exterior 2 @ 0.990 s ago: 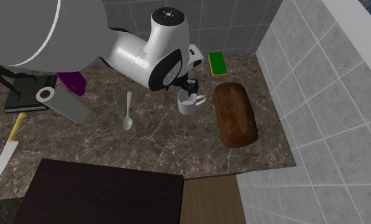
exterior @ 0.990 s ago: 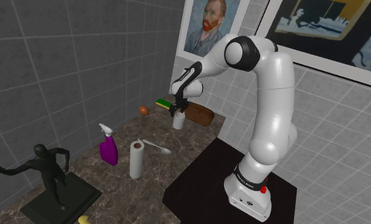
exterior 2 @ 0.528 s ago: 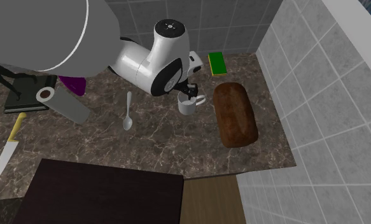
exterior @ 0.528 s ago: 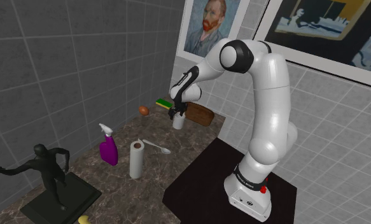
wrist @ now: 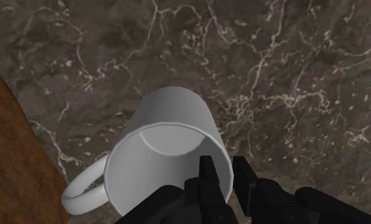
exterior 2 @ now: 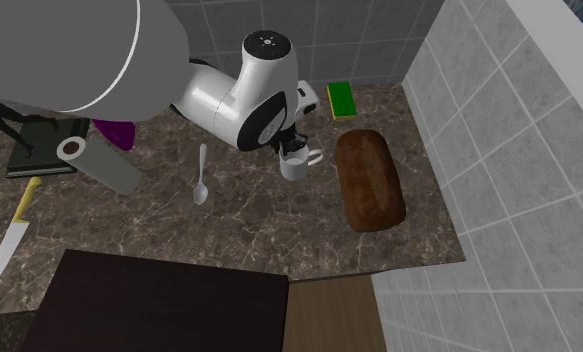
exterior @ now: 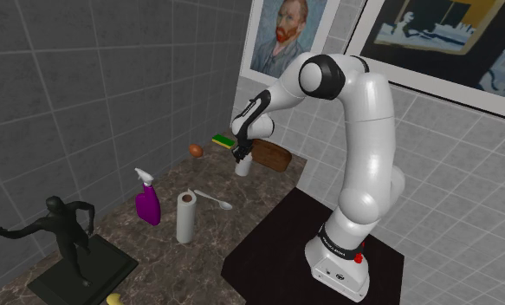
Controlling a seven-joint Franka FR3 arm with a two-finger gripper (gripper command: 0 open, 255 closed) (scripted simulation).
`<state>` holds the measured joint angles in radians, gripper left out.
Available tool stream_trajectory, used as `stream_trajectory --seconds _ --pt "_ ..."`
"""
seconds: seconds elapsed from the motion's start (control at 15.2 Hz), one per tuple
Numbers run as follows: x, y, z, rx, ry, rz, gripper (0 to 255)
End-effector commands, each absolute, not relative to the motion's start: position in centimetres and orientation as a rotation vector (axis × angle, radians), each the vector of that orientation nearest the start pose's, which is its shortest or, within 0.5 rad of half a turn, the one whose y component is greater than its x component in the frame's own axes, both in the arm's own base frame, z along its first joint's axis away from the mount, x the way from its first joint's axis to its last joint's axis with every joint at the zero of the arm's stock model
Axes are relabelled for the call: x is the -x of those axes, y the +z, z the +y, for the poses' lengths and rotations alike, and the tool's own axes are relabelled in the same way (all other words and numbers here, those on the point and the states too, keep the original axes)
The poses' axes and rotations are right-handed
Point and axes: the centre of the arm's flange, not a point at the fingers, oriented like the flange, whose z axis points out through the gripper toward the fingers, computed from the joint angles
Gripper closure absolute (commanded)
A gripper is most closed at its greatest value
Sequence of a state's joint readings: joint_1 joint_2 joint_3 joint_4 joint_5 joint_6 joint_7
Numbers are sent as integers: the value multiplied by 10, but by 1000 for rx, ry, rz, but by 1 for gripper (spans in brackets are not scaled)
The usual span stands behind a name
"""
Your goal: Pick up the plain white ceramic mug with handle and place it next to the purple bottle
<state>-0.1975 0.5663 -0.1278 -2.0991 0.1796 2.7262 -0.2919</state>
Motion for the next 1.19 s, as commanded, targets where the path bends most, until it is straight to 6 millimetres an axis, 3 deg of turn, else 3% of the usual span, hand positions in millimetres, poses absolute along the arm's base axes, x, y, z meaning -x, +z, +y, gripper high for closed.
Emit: stream_trajectory --seconds 0.0,0.4,1.12 --pt "-550 153 -193 3139 -109 273 255" --pt "-550 153 -193 3139 -109 273 255" --pt "-550 211 -193 3139 -109 273 255"
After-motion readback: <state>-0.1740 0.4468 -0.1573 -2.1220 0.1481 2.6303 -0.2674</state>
